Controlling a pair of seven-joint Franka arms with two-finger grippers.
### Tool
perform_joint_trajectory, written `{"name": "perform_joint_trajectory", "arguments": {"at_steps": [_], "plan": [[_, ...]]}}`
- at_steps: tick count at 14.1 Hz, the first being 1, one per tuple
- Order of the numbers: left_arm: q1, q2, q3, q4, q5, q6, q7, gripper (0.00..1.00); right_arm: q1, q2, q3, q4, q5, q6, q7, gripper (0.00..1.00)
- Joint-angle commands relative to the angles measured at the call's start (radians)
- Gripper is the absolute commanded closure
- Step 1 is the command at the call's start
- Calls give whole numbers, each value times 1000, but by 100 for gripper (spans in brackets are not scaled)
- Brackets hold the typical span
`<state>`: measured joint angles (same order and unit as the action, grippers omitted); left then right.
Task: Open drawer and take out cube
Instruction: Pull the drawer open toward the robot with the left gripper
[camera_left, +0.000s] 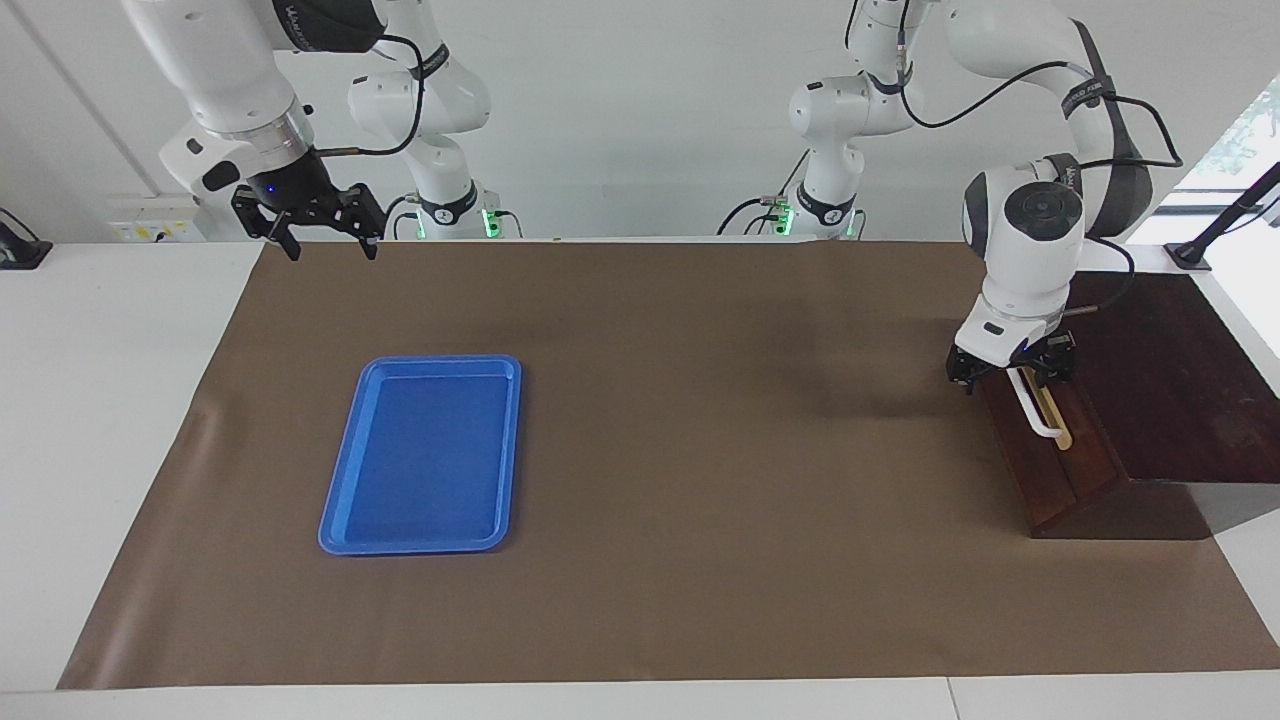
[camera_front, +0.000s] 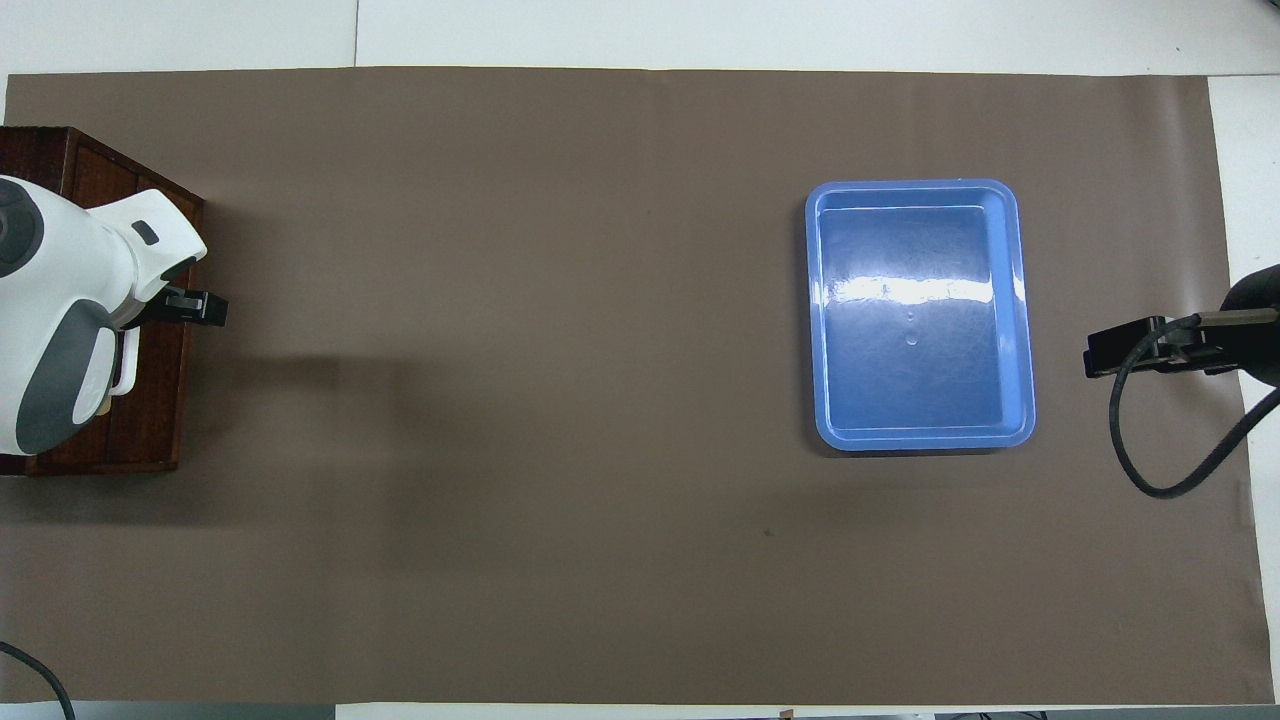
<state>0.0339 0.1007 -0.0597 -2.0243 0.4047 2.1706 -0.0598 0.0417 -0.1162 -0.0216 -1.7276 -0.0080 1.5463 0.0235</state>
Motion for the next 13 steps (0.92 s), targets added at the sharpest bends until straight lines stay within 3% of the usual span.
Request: {"name": "perform_joint_trajectory", "arguments": {"at_steps": [1, 7, 10, 13], "plan": [[0, -10, 9, -56, 22, 70, -38, 0, -17, -20, 12, -20, -15, -5, -25, 0], [-78, 49, -2, -50, 23, 117, -265, 0, -17, -20, 12, -20, -15, -6, -25, 0], [-95, 62, -64, -34, 17, 109, -365, 0, -17, -20, 12, -20, -15, -5, -25, 0], [-111, 70, -103, -2, -88, 97, -429, 0, -17, -20, 12, -20, -15, -6, -25, 0]]}}
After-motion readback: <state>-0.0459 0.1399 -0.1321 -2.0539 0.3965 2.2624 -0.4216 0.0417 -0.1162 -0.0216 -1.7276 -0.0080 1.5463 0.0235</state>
